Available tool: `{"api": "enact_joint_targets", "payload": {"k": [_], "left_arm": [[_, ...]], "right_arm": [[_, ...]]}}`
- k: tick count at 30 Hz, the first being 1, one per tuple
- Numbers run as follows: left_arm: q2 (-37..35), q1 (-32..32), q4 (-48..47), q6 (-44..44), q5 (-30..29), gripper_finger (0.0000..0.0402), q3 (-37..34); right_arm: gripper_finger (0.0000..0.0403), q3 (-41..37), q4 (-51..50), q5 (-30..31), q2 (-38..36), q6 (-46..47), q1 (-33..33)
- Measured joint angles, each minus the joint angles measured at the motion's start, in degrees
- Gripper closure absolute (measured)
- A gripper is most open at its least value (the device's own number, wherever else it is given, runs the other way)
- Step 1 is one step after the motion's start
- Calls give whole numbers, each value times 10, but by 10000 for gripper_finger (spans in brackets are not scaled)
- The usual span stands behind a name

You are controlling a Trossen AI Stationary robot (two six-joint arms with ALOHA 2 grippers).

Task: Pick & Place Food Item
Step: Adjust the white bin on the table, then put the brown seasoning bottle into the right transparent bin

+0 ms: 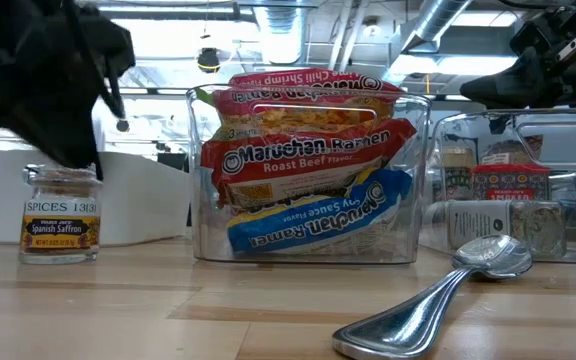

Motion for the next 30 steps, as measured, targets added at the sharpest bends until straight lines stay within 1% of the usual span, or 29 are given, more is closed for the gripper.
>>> {"api": "enact_joint_targets", "payload": {"k": [4,7,12,15,20,23,30], "left_arm": [[-37,-3,10,93,-4,401,0],[-66,-16,34,167,-3,401,0],[-102,-52,89,299,3,401,0],[-112,-83,111,354,29,401,0],[-110,-127,114,356,62,401,-5],[-107,-142,114,356,65,401,-17],[-108,-144,143,355,80,397,-56]], "right_arm": [[402,0,0,0,0,0,0],[402,0,0,0,0,0,0],[402,0,0,0,0,0,0],[402,0,0,0,0,0,0],[402,0,0,0,0,0,0],[402,0,0,0,0,0,0],[402,0,0,0,0,0,0]]}}
